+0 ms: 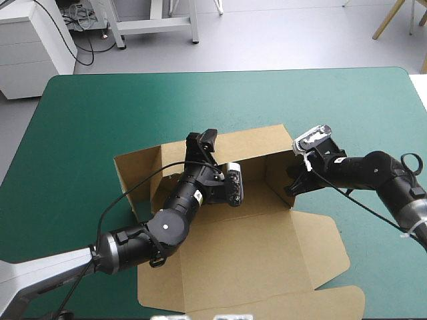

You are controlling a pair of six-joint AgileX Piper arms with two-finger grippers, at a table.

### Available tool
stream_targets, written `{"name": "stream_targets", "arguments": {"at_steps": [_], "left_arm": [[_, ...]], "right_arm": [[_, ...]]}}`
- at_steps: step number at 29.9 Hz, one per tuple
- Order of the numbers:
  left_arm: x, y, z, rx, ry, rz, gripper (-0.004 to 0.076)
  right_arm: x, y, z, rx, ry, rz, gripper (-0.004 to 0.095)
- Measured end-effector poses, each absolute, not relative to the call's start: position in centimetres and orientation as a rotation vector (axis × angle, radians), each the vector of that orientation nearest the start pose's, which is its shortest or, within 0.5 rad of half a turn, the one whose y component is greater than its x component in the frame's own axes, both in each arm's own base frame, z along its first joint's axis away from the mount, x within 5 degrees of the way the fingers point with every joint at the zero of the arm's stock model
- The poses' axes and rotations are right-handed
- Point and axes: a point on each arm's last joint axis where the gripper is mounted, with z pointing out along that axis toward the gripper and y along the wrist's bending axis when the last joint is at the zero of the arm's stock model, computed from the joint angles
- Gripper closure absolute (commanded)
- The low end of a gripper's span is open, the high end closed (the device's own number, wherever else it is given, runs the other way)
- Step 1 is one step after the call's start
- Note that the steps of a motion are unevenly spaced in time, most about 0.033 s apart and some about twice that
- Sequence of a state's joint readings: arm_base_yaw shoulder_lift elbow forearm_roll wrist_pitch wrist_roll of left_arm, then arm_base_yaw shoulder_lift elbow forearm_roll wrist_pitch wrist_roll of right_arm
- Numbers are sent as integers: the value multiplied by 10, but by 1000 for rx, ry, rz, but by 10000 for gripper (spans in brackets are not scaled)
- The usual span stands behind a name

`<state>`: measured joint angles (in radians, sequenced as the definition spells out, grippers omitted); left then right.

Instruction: Fold the box

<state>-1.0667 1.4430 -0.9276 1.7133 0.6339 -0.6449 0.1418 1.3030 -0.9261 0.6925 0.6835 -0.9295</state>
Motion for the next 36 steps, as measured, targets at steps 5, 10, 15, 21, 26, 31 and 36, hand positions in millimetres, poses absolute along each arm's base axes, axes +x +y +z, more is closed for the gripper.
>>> {"name": "stream_targets", "arguments": {"at_steps": [5, 10, 15, 21, 26, 31, 36], "left_arm": [[179, -256, 302, 1406, 1207, 607, 117], [151, -268, 306, 1400, 1152, 615, 117], [116, -282, 312, 1408, 1091, 567, 117], [105, -289, 346, 1385, 1261, 394, 117], [106, -291, 385, 1421, 1421, 220, 117], [114, -281, 421, 1463, 1588, 48, 117], [139, -253, 448, 1442, 1809, -89, 120]], "right_arm": [[256, 74, 293, -741, 2242, 410, 926], [256, 72, 291, -725, 2267, 388, 926], [256, 71, 291, -707, 2278, 383, 926], [257, 71, 291, -703, 2280, 382, 926], [257, 71, 291, -702, 2280, 381, 926], [257, 71, 291, -706, 2281, 374, 926], [257, 71, 291, -703, 2281, 370, 927]]}}
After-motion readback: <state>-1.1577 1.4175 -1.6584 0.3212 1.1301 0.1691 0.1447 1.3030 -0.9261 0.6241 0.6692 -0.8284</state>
